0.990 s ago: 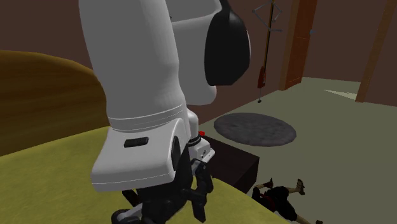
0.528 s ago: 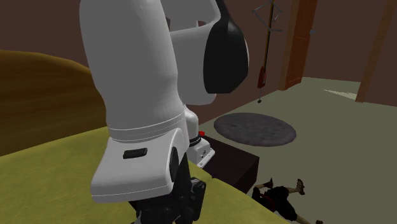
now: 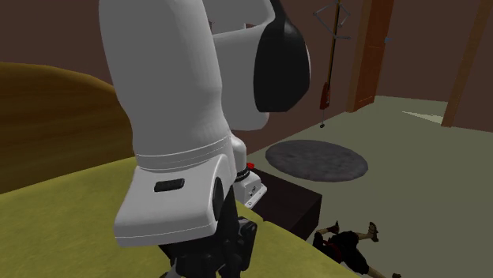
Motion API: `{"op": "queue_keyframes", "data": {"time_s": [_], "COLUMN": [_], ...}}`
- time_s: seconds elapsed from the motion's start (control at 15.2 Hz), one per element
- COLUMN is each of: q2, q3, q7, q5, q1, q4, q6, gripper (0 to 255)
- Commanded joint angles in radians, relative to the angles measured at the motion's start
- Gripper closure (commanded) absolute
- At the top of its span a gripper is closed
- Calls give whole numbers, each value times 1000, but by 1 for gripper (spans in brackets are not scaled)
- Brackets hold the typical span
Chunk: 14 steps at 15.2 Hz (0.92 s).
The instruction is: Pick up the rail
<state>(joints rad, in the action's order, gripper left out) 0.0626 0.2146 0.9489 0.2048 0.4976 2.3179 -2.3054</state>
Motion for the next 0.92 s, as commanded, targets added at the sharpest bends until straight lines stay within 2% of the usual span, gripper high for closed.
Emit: {"op": "queue_keyframes", "data": {"time_s": [0.0,0.86], "q2": [13,87], "q3": [-1,-9], "q7": [-2,-19], "q5": [-1,-6], "q1": [-1,-5], "q4": [-10,-103], "q6": [25,191], "gripper": [255,255]}}
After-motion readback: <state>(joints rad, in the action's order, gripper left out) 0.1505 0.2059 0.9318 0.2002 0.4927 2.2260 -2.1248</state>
